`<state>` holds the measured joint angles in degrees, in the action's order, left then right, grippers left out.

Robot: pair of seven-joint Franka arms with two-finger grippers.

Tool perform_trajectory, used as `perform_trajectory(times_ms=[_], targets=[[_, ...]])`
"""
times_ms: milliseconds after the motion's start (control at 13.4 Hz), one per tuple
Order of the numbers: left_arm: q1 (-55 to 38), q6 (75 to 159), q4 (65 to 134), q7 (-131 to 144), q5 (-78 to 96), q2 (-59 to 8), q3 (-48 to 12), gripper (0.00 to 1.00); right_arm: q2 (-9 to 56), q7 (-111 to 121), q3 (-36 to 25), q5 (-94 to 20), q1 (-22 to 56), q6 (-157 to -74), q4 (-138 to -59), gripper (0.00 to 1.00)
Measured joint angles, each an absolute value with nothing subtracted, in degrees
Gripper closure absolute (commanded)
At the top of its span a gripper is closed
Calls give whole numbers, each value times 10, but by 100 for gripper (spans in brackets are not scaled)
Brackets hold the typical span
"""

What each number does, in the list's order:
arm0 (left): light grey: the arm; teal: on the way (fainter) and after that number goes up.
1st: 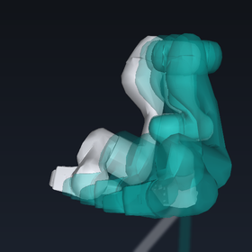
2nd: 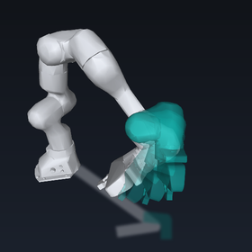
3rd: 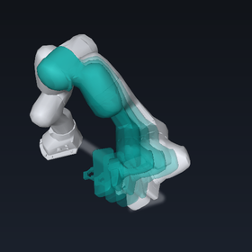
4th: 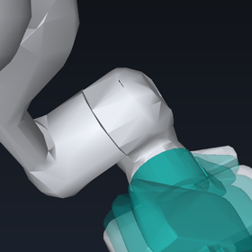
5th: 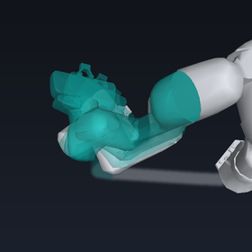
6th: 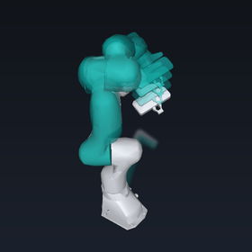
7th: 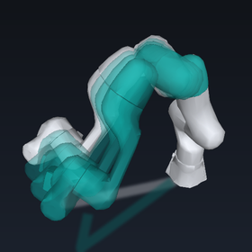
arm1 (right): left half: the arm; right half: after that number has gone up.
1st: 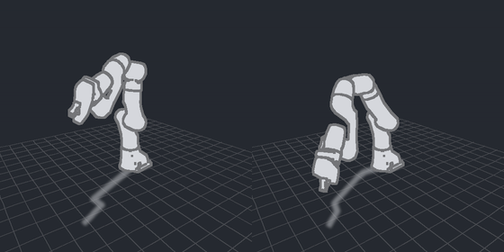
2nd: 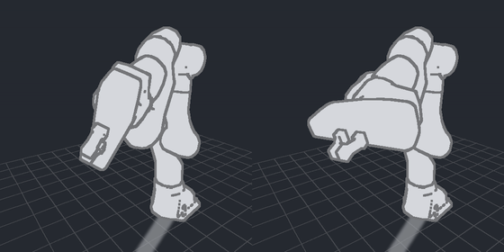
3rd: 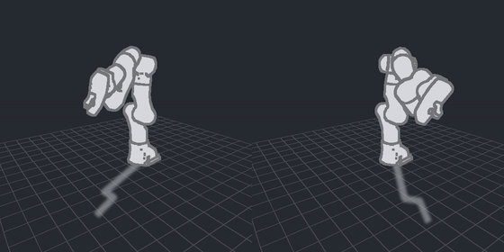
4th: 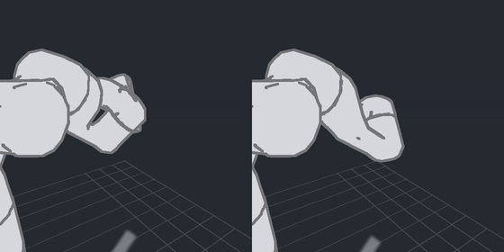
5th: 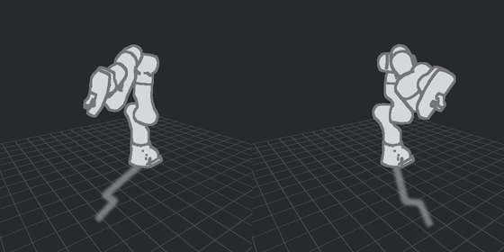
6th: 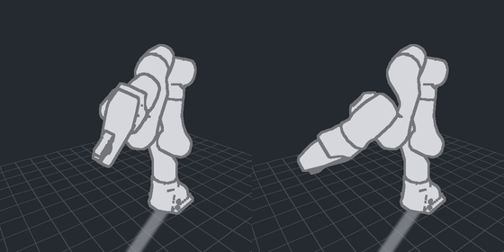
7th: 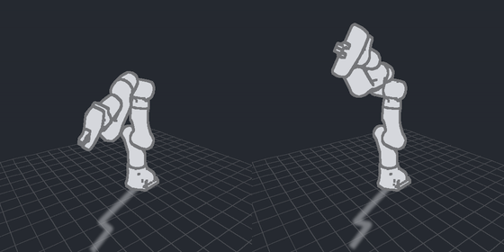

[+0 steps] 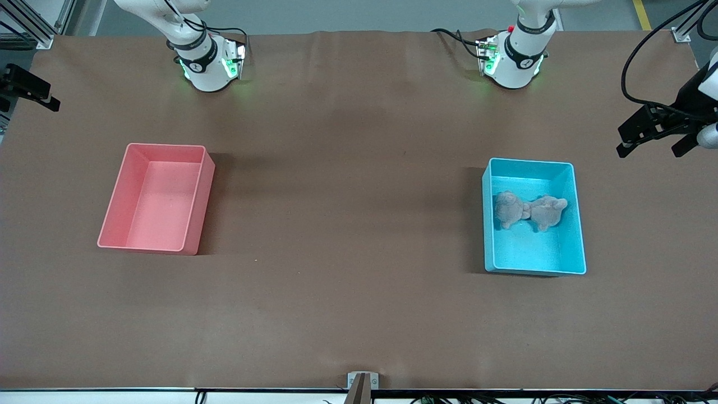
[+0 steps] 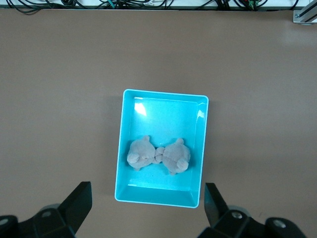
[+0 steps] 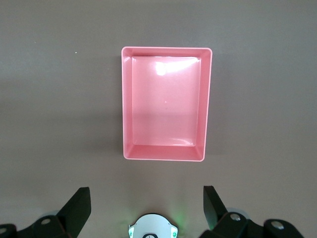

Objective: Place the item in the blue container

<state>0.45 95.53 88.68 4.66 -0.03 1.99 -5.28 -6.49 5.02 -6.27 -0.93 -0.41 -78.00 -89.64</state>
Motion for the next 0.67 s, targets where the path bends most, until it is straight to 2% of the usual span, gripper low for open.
perform_trajectory(times_ms=[671], targets=[[4,956,887,46,0,14,-54,0,-65,50,-63,-9,-4,-781,-896,0]])
